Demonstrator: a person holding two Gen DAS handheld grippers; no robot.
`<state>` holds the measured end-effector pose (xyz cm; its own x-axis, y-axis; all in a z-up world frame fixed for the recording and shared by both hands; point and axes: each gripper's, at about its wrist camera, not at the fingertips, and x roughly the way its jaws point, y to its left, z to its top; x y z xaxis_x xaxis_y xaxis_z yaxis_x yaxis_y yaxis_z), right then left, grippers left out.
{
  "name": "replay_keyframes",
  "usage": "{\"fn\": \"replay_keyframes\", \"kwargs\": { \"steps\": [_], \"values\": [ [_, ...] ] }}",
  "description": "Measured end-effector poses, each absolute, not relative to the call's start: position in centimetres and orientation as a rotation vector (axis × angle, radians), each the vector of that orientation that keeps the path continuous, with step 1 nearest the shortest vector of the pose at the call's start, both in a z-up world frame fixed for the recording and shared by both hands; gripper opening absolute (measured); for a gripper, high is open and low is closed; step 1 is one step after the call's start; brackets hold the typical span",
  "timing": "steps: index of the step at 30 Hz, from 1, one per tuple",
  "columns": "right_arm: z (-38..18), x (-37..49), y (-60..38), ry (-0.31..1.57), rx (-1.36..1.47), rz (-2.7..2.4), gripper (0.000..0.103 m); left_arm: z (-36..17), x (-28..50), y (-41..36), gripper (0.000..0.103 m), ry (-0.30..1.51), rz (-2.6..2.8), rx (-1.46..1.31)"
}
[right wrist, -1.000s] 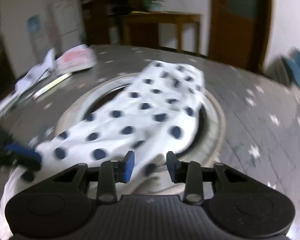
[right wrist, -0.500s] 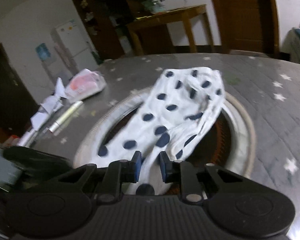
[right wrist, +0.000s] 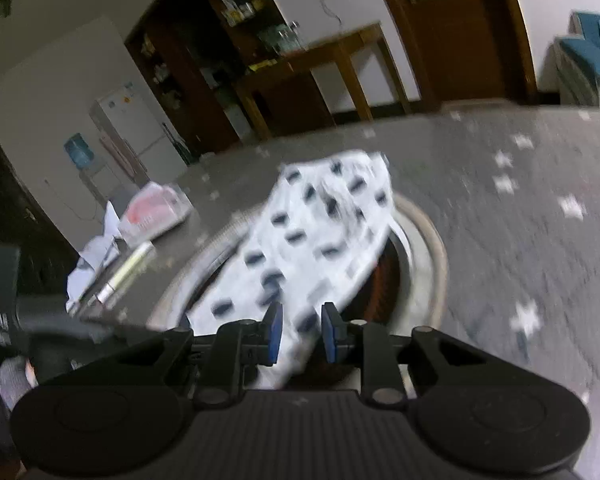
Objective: Fold clothes
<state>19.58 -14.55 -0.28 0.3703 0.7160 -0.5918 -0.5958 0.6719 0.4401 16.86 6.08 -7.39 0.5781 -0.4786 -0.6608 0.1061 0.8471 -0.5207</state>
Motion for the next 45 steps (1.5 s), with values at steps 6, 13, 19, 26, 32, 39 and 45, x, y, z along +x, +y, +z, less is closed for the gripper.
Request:
{"fn": "replay_keyframes", "kwargs": {
  "steps": [6,13,19,26,32,39,45],
  "values": [
    [-2.7,18.9,-14.2,0.886,0.171,0.886,0.021,-8.0,17.3,7.4,0.036,0.891,-0.370,-0.566],
    [-4.0,19.2,-13.4,0.890,0.261,0.930,0.018,-8.5,17.7,7.9,0.035,0.886,-0.378,-0.617],
    [-1.4,17.9,-14.4,0.822,0.186,0.874,0.003,-7.7,17.0,7.8,0.038,0.879,-0.385,-0.571],
    [0.1,16.7,-15.5,0.837,-0.034,0.708,0.003,-6.9,14.3,7.2,0.040,0.882,-0.362,-0.359],
    [0.5,15.5,-14.6,0.790,-0.205,0.626,0.007,-6.1,12.7,7.9,0.040,0.872,-0.348,-0.289],
    [1.1,16.2,-10.8,0.729,-0.222,0.752,0.009,-5.0,15.6,7.8,0.038,0.842,-0.334,-0.282],
    [-1.4,18.3,-9.3,0.785,-0.276,0.727,0.009,-6.4,18.5,9.1,0.030,0.869,-0.234,-0.260]
  ]
}}
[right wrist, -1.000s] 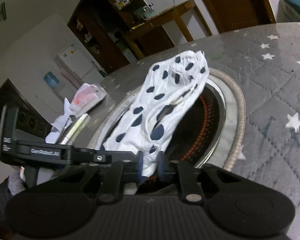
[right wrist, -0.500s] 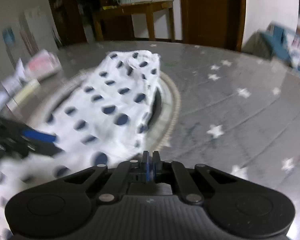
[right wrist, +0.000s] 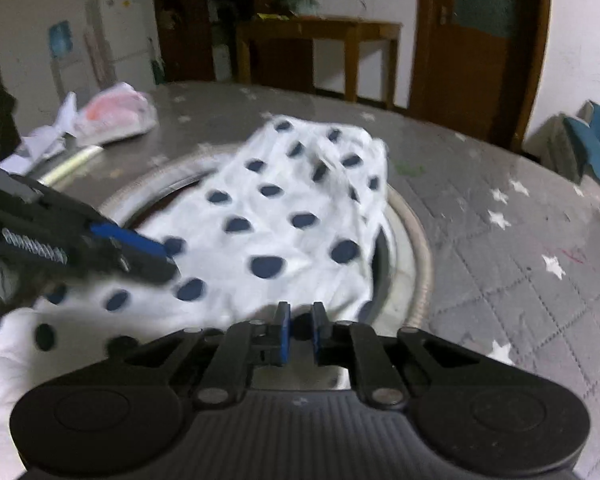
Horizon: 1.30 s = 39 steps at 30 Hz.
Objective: Fold clothes
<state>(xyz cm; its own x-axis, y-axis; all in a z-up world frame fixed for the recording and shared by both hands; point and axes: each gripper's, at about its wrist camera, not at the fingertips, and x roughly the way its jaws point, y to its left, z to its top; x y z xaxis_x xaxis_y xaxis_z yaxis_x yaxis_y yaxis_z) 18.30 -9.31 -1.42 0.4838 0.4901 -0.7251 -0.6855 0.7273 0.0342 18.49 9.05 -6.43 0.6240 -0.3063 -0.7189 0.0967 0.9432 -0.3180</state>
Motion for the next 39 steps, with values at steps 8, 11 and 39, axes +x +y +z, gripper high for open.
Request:
{"fn": "replay_keyframes", "kwargs": {
  "steps": [8,11,39],
  "values": [
    [-0.5,20.3,-7.8,0.764,-0.250,0.800,0.020,-5.9,20.2,10.0,0.030,0.845,-0.180,-0.233],
    [-1.2,21.4,-6.0,0.784,-0.264,0.830,0.020,-6.2,21.3,9.9,0.030,0.843,-0.157,-0.199],
    [-2.7,35.1,-2.7,0.727,-0.127,0.667,0.045,-6.0,27.3,10.6,0.034,0.837,-0.013,-0.133]
  ]
}}
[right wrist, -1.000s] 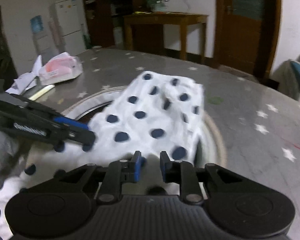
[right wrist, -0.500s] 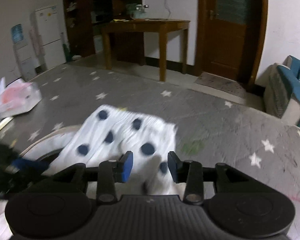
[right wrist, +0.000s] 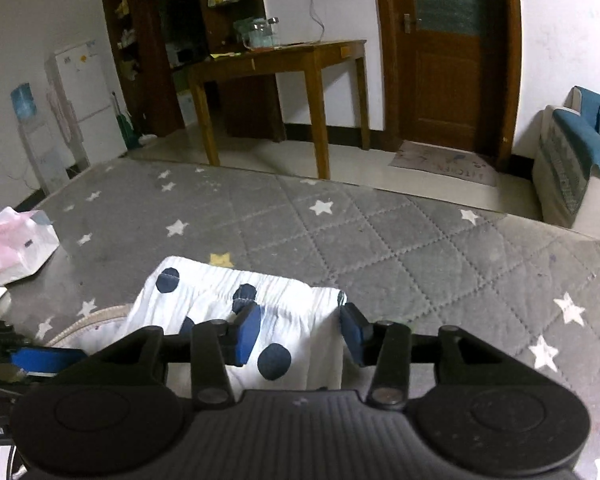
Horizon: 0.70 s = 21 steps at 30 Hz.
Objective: Fold clothes
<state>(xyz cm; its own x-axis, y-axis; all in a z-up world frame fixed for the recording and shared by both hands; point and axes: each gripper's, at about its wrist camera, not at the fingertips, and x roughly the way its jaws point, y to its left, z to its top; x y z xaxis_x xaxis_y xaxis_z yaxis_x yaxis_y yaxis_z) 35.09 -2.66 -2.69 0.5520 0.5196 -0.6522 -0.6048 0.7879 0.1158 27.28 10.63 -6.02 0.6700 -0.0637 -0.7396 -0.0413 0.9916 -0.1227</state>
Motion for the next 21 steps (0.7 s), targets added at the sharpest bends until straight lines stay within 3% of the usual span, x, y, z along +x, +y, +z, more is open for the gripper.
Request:
{"fn": "replay_keyframes", "kwargs": {
  "steps": [3,7,10,12,18,21],
  "values": [
    [-2.9,35.4,-2.6,0.724,-0.142,0.656,0.034,-6.1,27.7,10.2,0.034,0.840,-0.008,-0.111],
    [-2.6,35.5,-3.0,0.719,-0.117,0.658,0.033,-6.3,28.0,10.0,0.038,0.841,0.002,-0.089],
    [-2.3,35.6,-3.3,0.729,-0.098,0.683,0.038,-6.5,28.1,10.0,0.040,0.843,0.004,-0.086],
    [-2.1,35.7,-3.5,0.738,-0.083,0.703,0.047,-6.4,28.0,10.1,0.041,0.843,0.006,-0.088],
    [-1.8,36.0,-3.8,0.747,-0.062,0.743,0.057,-6.1,27.6,10.4,0.046,0.838,0.010,-0.094],
    [-2.0,36.2,-3.6,0.744,-0.071,0.734,0.058,-5.9,27.4,10.6,0.049,0.837,0.012,-0.093]
  ]
}}
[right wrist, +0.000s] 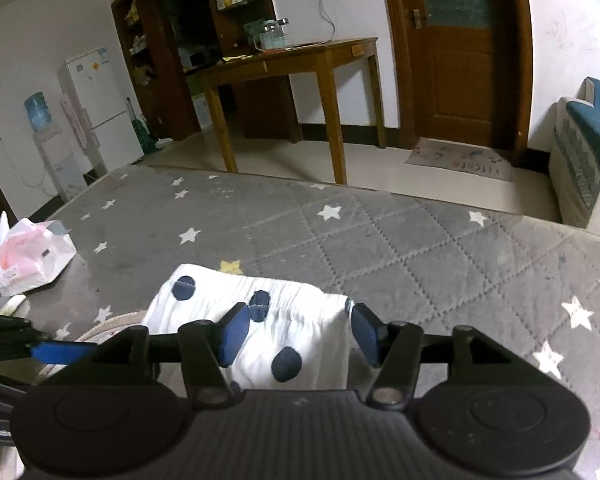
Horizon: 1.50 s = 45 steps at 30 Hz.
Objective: Fold clothes
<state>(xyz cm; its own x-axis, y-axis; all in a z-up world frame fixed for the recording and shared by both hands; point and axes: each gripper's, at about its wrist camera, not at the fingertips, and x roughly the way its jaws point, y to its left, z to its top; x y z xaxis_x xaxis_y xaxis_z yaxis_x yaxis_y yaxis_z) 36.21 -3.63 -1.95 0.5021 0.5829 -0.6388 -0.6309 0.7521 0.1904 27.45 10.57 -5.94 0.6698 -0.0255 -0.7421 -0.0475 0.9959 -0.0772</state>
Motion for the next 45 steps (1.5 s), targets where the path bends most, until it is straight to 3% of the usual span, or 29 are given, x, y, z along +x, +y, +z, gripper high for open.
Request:
{"fn": "replay_keyframes", "kwargs": {
  "steps": [5,7,9,11,20,31,45],
  "values": [
    [-3.0,36.0,-2.7,0.740,-0.106,0.701,0.052,-5.6,27.0,10.8,0.054,0.831,0.012,-0.089],
    [-3.2,35.5,-2.3,0.720,-0.120,0.693,0.041,-5.3,26.7,11.2,0.055,0.829,0.019,-0.097],
    [-2.7,35.0,-2.5,0.705,-0.109,0.697,0.020,-5.0,26.3,11.6,0.057,0.827,0.027,-0.104],
    [-2.0,34.2,-2.8,0.688,-0.097,0.707,0.018,-4.7,25.9,12.1,0.057,0.824,0.036,-0.110],
    [3.0,27.3,-5.4,0.628,-0.049,0.800,0.017,-3.0,22.0,15.5,0.061,0.795,0.091,-0.149],
    [7.8,10.7,-8.7,0.598,-0.018,1.023,0.017,-0.9,16.1,16.9,0.064,0.743,0.102,-0.162],
    [7.2,-3.4,-12.6,0.527,-0.154,1.306,0.017,-0.1,11.3,16.3,0.064,0.718,0.100,-0.151]
  ]
}}
